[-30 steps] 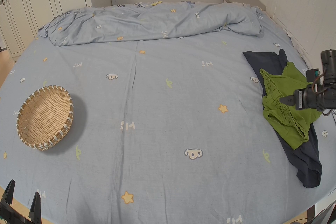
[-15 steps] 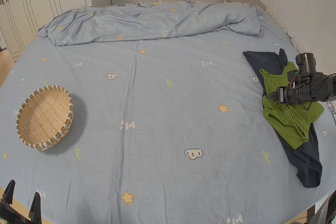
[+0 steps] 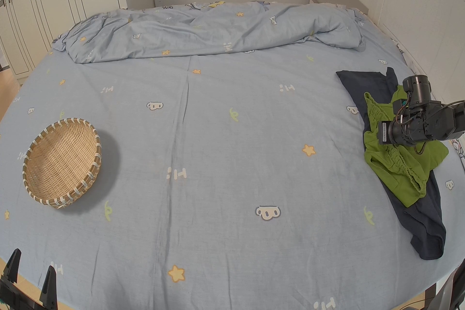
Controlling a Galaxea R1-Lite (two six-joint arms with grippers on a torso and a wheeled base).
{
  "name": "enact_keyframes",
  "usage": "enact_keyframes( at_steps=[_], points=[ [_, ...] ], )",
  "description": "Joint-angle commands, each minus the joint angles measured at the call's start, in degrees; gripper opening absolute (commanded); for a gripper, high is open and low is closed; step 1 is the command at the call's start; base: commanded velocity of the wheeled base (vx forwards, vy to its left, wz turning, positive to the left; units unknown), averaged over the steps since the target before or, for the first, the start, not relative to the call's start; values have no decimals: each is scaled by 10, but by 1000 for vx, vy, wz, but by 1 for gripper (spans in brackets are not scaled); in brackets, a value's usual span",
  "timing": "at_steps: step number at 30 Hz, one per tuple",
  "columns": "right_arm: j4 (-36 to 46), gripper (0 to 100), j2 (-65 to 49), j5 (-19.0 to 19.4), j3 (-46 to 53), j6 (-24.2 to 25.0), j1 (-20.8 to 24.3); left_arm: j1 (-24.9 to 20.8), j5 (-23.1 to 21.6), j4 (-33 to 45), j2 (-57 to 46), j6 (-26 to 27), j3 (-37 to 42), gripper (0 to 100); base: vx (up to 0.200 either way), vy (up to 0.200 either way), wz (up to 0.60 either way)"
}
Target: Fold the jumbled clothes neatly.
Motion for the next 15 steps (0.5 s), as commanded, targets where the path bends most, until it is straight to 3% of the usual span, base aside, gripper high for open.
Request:
enact_keyframes(
  at_steps=[1, 4, 9, 13, 14, 15],
  points=[
    [13, 0, -33, -1, -18, 25, 18, 0, -1, 0, -9, 0, 10, 100, 0, 0, 0],
    [52, 0, -68, -2, -36, 48, 40, 0, 0, 0, -9, 0, 10, 100, 0, 0, 0],
    [162, 0, -142, -3, -89, 84, 113, 0, 0, 0, -9, 0, 10, 100, 0, 0, 0],
    [249, 0, -172, -14, -203, 142, 193, 0, 0, 0, -9, 0, 10, 100, 0, 0, 0],
    [249, 0, -172, -14, -203, 142, 193, 0, 0, 0, -9, 0, 10, 100, 0, 0, 0],
    [314, 0, -176, -14, -268, 169, 215, 0, -1, 0, -9, 0, 10, 100, 0, 0, 0]
  ],
)
